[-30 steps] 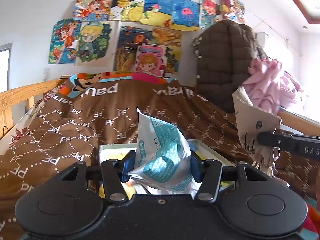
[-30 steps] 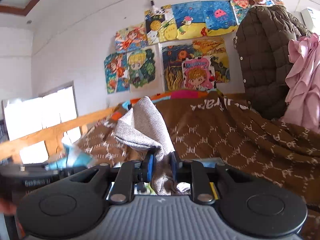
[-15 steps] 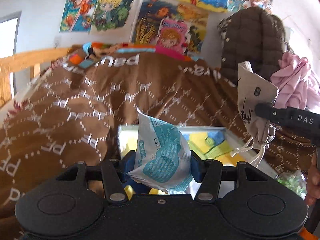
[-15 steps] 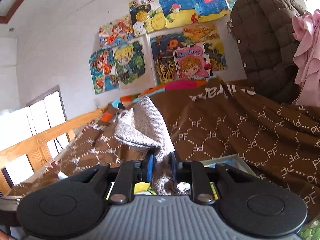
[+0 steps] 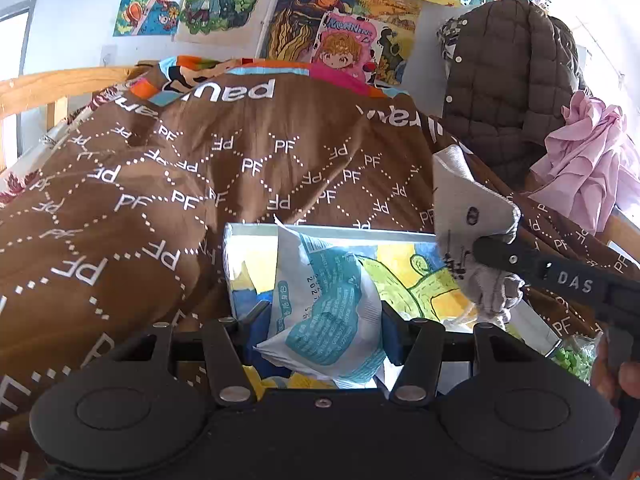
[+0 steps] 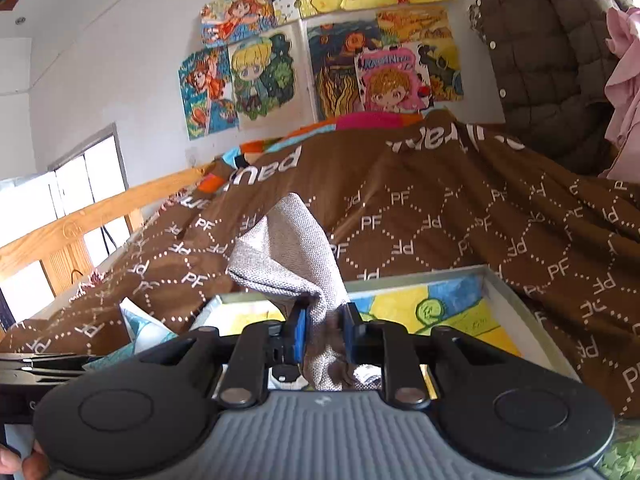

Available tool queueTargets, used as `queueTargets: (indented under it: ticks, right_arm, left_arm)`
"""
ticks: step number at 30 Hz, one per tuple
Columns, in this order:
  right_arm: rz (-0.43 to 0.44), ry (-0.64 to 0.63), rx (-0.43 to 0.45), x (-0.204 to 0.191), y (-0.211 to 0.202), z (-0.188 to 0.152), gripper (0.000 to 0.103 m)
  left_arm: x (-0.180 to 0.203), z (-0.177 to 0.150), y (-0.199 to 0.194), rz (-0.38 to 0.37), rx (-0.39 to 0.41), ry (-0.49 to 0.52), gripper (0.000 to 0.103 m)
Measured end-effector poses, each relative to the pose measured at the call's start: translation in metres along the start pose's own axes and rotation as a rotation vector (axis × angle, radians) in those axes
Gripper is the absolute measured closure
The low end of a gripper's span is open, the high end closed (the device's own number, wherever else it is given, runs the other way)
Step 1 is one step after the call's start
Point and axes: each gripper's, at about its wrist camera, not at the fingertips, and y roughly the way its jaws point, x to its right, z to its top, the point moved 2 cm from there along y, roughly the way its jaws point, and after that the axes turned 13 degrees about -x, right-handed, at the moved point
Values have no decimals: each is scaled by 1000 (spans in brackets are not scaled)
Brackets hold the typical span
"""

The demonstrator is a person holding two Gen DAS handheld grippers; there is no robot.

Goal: Organize soft objects
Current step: 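Carry the blue-white packet and grey bag over the painted tray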

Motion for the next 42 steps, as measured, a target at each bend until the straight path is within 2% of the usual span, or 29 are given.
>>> queueTargets:
  ticks: [8,24,35,42]
  right_arm:
    - [-14,7,-72,-1,9,-4,82]
    - [-36,4,-142,-1,17,-6,81]
    - [-49,4,-157,0,20,-8,74]
    - [-59,10,-158,1,21,-10,66]
  left_arm:
    - [-1,-1,5,-14,-30,-17,45]
    - [-1,-2,12,-26,-73,-34,45]
    - [-1,-3,16,-40,-83,-41,45]
    - [-1,-4,17,-48,-84,-57,45]
